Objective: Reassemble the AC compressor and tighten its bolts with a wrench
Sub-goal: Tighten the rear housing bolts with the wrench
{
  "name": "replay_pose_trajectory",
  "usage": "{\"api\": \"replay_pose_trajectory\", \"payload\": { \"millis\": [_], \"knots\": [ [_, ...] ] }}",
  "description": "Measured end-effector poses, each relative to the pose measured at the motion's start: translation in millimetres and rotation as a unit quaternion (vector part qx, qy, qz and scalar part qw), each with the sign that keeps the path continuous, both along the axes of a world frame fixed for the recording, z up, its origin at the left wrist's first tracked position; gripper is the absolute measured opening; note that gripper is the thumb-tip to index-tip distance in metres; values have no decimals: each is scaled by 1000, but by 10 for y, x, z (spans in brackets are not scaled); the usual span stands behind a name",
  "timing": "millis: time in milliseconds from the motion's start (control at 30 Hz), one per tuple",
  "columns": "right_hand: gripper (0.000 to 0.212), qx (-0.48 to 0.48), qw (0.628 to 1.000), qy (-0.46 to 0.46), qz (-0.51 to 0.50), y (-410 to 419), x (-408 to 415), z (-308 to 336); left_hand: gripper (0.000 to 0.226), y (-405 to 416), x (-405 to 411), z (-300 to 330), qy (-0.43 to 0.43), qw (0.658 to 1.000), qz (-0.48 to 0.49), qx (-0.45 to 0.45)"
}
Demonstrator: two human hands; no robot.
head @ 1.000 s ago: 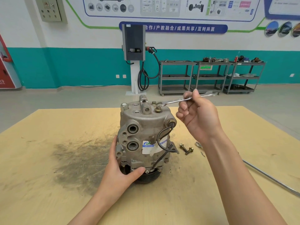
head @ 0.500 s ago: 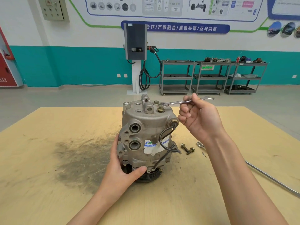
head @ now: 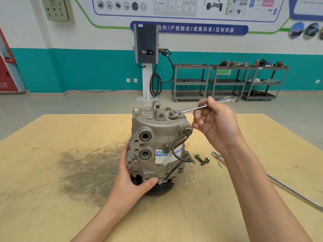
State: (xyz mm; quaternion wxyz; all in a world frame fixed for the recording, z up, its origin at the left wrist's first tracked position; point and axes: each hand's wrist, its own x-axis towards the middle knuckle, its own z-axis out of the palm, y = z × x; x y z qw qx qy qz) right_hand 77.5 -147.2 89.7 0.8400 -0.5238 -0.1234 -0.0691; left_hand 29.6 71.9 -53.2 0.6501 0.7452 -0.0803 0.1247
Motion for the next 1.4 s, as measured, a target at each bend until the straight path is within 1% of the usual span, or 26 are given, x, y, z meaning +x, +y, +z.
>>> {"api": "replay_pose_trajectory", "payload": {
  "millis": [100,167,233,300,367,467,567,633,700,767,833,900,1033,1100,1133,1167,1200,1267,1300,1333,1400],
  "knots": [
    [36,-4,1000,-2,-11,10,-5,-1,111,7,1,-5,-4,1000,-4,4],
    [37,-16,999,-23,-36,34,-7,-21,107,20,7,-26,-7,1000,-8,7],
    [38,-49,991,-79,-92,62,-10,-51,105,19,11,-28,-4,1000,-11,8],
    [37,-89,971,-157,-154,86,-30,-74,105,11,12,-16,0,1000,-8,4],
    [32,-123,943,-231,-206,111,-69,-84,108,4,10,-5,-1,1000,-2,4],
    [25,-169,895,-322,-257,154,-145,-77,108,8,18,-21,0,1000,0,7],
    [30,-249,830,-400,-298,180,-203,-55,108,12,22,-23,4,1000,1,11],
    [35,-304,777,-444,-327,195,-239,-20,108,13,21,-16,9,1000,1,10],
    [41,-352,718,-479,-362,219,-282,24,109,17,15,-9,11,1000,2,13],
    [42,-391,672,-504,-376,253,-323,59,110,19,7,1,11,1000,5,17],
    [40,-414,640,-522,-382,286,-347,63,109,21,2,7,10,1000,5,20],
    [42,-416,627,-528,-394,309,-367,62,108,22,-2,7,10,1000,4,20],
    [43,-388,629,-512,-438,320,-384,75,111,20,0,9,10,1000,-1,16],
    [43,-365,647,-499,-446,313,-375,83,112,21,9,1,7,1000,-2,13],
    [43,-347,667,-491,-440,311,-369,83,113,24,15,-7,5,1000,-3,12],
    [43,-323,698,-478,-425,304,-365,83,113,25,20,-15,3,1000,-5,11],
    [41,-294,738,-456,-401,297,-362,87,112,26,26,-24,1,1000,-5,9],
    [32,-224,826,-384,-347,271,-351,106,108,30,34,-38,-1,1000,-5,9],
    [30,-189,863,-341,-322,248,-335,114,108,28,38,-41,-2,1000,-6,7],
    [31,-159,893,-299,-297,220,-309,121,109,28,41,-45,-2,1000,-7,4],
    [36,-104,938,-222,-246,158,-242,121,114,27,48,-53,-1,1000,-9,-1]
  ]
}}
